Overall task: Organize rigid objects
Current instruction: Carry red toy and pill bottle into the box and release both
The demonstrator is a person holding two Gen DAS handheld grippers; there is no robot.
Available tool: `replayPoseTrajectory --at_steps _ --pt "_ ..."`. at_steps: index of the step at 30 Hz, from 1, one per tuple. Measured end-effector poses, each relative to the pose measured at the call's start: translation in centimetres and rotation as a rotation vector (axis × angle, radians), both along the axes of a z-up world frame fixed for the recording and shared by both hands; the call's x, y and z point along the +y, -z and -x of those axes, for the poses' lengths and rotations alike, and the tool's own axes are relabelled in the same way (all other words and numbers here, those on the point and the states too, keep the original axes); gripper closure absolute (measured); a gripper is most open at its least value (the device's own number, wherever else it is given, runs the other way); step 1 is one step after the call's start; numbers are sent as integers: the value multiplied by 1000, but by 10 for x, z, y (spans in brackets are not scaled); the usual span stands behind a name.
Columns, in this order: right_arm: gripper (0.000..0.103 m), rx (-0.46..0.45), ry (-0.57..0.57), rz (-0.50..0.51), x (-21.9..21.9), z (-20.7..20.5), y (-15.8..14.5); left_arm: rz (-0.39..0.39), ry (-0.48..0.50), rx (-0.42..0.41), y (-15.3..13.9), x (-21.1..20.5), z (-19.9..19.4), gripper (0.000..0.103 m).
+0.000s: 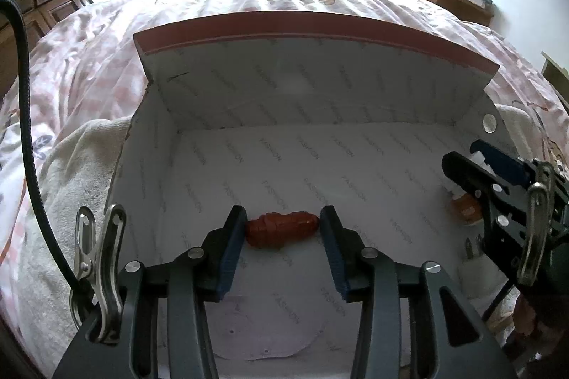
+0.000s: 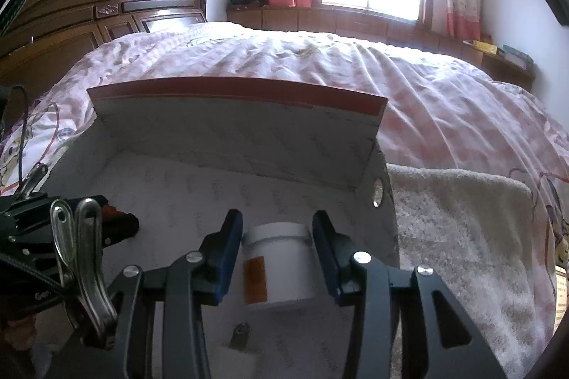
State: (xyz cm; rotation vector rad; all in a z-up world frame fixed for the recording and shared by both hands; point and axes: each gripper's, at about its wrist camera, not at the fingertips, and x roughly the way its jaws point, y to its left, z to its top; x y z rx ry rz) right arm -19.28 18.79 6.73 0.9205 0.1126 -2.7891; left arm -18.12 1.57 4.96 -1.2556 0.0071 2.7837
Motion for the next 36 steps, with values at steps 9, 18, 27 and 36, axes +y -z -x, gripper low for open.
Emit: replayPoseTrajectory --at_steps 9,18,27,36 --pt "56 -17 -14 -6 -1 4 0 5 12 -11 1 2 0 54" --pt "37 -30 0 34 -1 -6 -4 -32 29 -53 0 0 -6 54" --pt "32 -33 -17 97 0 -31 -16 -42 8 -42 -4 -7 -17 53" --pt "28 -36 -19 173 12 -61 -26 -44 42 -3 -20 -5 -35 38"
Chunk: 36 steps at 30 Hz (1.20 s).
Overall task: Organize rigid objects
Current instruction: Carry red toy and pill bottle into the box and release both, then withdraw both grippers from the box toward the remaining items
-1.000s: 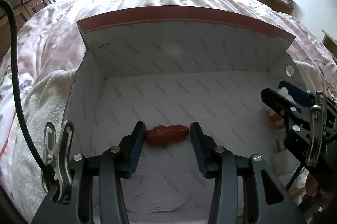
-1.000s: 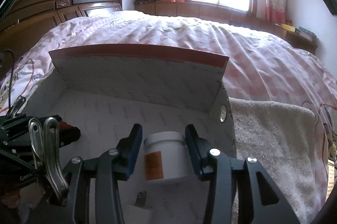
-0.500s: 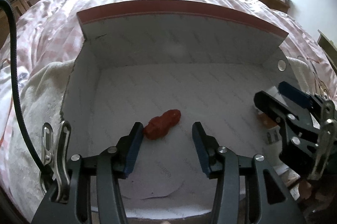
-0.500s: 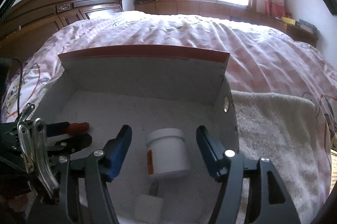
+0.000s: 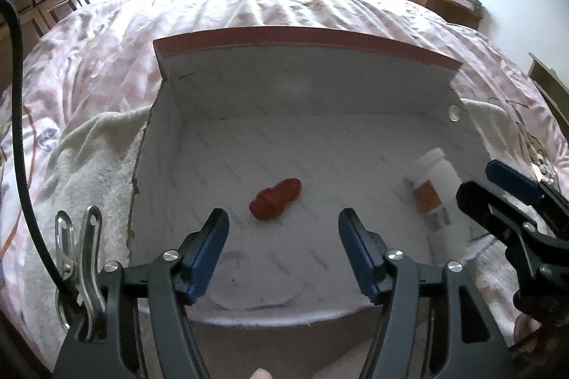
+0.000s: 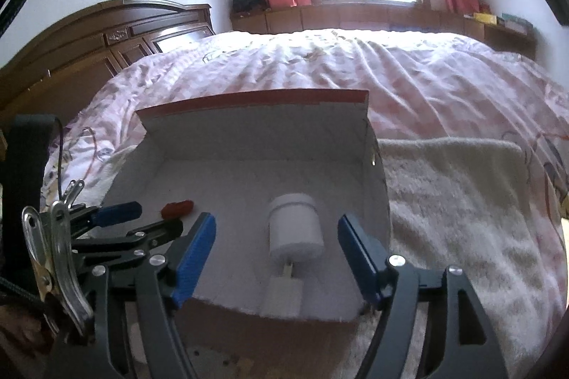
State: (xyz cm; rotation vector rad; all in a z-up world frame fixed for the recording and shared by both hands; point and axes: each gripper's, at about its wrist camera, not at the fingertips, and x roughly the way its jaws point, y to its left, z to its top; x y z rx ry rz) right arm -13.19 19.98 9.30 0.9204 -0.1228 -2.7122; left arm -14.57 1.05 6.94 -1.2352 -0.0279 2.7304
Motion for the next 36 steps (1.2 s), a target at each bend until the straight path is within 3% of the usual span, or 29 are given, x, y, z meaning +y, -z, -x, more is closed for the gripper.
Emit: replayPoseTrajectory --at_steps 15,36 --pt "28 -48 -27 23 1 -66 7 9 77 37 -22 11 -69 38" --pt "28 -124 -25 -1 -4 -133 41 26 39 -17 10 -29 -147 37"
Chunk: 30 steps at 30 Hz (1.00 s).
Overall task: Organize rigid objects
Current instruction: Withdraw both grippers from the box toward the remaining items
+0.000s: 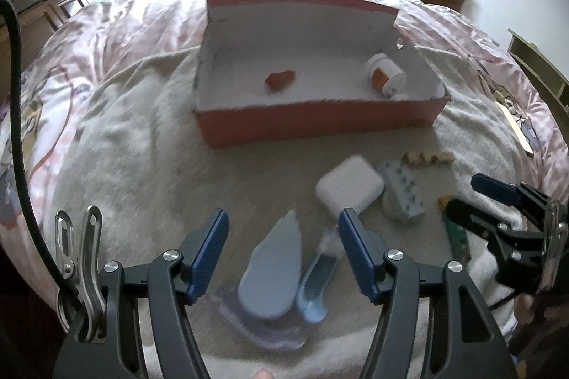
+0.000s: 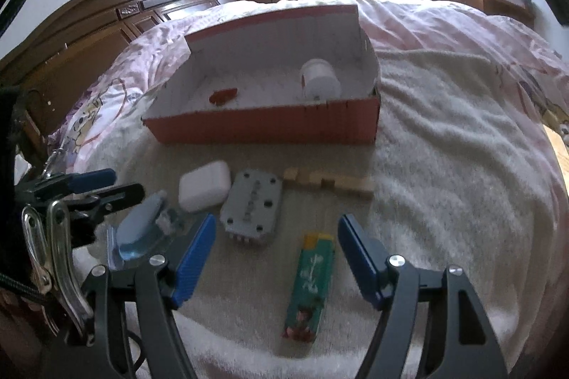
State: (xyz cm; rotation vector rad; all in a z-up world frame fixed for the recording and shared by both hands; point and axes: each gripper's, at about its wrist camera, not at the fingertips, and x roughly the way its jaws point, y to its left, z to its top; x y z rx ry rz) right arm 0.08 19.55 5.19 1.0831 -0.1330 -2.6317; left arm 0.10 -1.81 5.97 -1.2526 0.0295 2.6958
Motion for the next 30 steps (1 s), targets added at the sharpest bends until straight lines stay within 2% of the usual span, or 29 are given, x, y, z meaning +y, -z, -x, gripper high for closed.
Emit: replayPoseTrajectory --at_steps 9,17,26,30 --pt "28 -27 6 -16 3 -16 10 -28 3 -49 12 -24 -30 38" --pt "28 -44 18 -27 7 -21 18 -17 63 -88 28 -23 -53 38" --pt "28 -91 17 -31 4 -19 34 14 66 -120 47 -17 -49 38" --pt "28 -101 21 -38 3 -18 38 25 28 -125 53 -20 -44 38"
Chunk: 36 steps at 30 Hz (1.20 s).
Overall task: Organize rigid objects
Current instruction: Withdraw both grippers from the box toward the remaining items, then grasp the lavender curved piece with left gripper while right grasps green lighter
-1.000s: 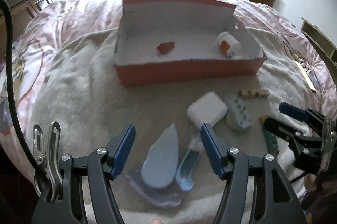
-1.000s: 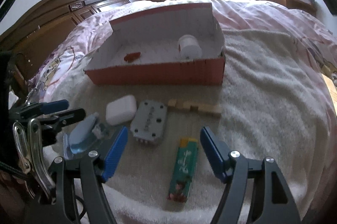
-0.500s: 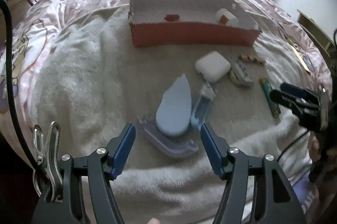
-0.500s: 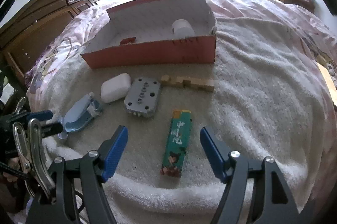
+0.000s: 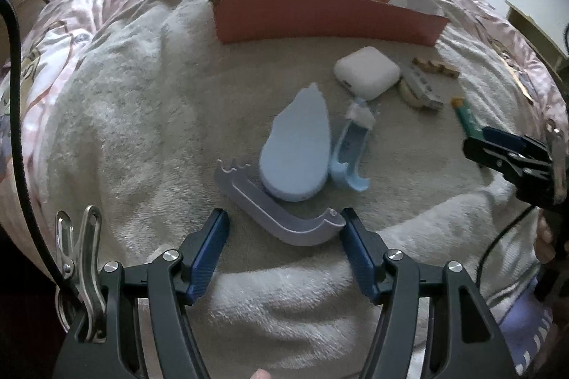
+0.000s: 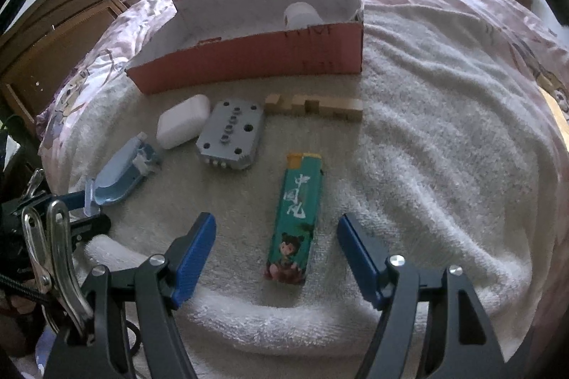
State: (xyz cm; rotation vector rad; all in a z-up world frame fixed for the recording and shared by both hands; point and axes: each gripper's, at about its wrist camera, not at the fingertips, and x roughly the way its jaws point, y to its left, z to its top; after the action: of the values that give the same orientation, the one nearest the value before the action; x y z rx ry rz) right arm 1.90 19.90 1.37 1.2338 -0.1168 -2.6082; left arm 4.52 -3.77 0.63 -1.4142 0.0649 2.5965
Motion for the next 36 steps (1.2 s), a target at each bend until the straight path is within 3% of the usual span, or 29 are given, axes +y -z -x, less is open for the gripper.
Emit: replayPoseTrajectory --at_steps 18,22,24,26,31,36 --pt "22 20 -7 -26 -5 -2 5 8 -79 50 4 -12 4 38" --pt "23 23 -6 -22 -4 -3 5 9 -75 67 4 -13 3 45" --pt "28 27 4 -43 -5 -3 5 11 -76 73 2 -13 3 55" --pt "48 41 36 -94 -5 -4 4 13 -78 76 1 -14 3 63" --pt "77 56 87 -98 7 -5 3 1 -93 79 0 -18 2 75" --pt "79 61 96 -59 13 -6 2 -5 -99 77 -2 -22 0 82"
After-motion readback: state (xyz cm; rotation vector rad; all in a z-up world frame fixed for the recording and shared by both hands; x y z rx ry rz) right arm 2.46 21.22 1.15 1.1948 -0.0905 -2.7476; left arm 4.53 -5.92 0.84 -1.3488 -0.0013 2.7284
